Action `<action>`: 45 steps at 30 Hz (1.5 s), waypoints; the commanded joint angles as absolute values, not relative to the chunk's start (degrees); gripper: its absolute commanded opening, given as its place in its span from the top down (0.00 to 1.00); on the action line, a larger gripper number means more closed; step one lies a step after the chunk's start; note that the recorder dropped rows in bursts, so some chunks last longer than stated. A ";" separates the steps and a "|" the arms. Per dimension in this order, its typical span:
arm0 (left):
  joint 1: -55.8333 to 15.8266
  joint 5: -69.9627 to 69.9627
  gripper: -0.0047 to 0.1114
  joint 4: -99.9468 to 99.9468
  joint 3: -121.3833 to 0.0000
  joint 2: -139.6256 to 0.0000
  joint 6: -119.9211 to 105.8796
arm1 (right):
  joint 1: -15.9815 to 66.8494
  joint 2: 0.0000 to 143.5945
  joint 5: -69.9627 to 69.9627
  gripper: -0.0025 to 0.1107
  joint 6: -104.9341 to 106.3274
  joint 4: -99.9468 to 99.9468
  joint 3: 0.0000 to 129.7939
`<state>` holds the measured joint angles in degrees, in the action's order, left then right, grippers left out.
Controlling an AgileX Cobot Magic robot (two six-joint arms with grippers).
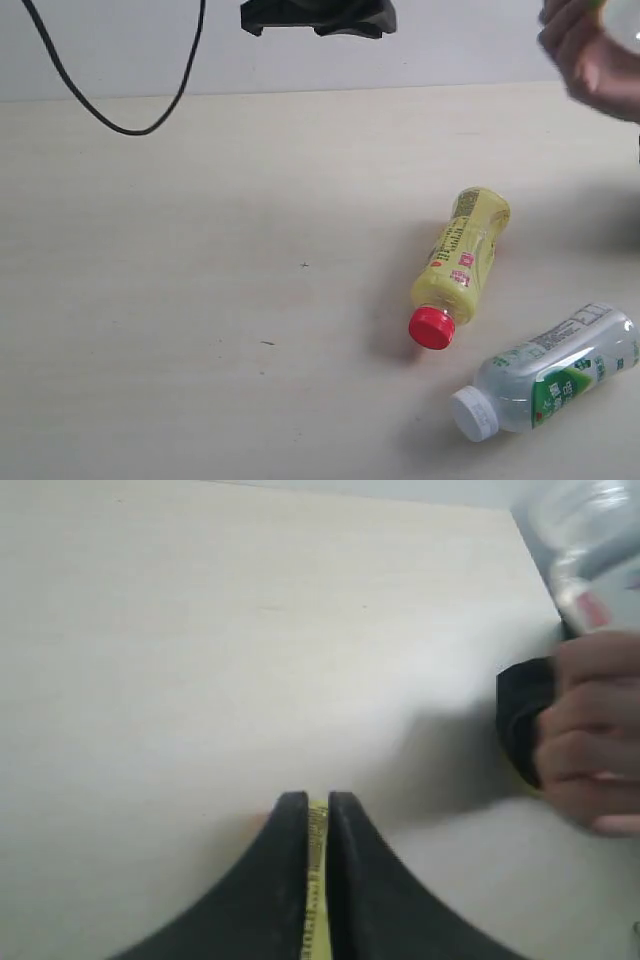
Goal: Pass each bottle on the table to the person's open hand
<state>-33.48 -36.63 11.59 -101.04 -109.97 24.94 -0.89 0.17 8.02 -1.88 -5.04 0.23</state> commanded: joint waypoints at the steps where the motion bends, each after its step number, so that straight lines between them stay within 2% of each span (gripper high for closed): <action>1: -32.93 -43.39 0.96 7.12 -101.46 -108.26 22.64 | -0.74 0.00 7.59 0.98 -1.82 -4.72 0.00; 5: -33.26 -48.79 0.96 1.48 -100.72 -107.49 21.26 | -0.74 0.00 7.59 0.98 -1.82 -4.72 0.00; 9: -33.42 -43.85 0.96 -1.76 -92.78 -103.26 21.64 | -0.74 0.00 7.59 0.98 -1.70 -4.72 0.00; 14: -34.89 -21.63 0.96 -1.98 -72.27 -91.97 21.62 | -0.74 0.00 7.59 0.98 -1.82 -4.72 0.00; 16: -36.39 -4.13 0.96 -1.98 -58.23 -84.06 21.93 | -0.74 0.00 7.59 0.98 -1.82 -4.72 0.00; 18: -37.41 4.80 0.96 -1.98 -49.35 -78.61 22.23 | -0.74 0.00 7.59 0.98 -1.70 -4.72 0.00; 26: -40.19 23.78 0.96 -3.32 -23.80 -59.33 21.82 | -0.74 0.00 7.59 0.98 -1.86 -4.72 0.00; 30: -40.19 25.80 0.96 -3.95 -14.49 -47.82 22.91 | -0.74 0.00 7.59 0.98 -1.73 -4.72 0.00; 37: -40.19 25.60 0.96 -5.71 -2.21 -36.16 25.34 | -0.74 0.00 7.59 0.98 -1.85 -4.72 0.00; 45: -40.19 23.96 0.96 -6.52 0.00 -34.73 22.70 | -0.74 0.00 7.59 0.98 -1.85 -4.72 0.00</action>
<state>-39.92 24.60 -5.89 -0.16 -35.18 24.84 -0.89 0.17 8.02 -1.88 -5.04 0.23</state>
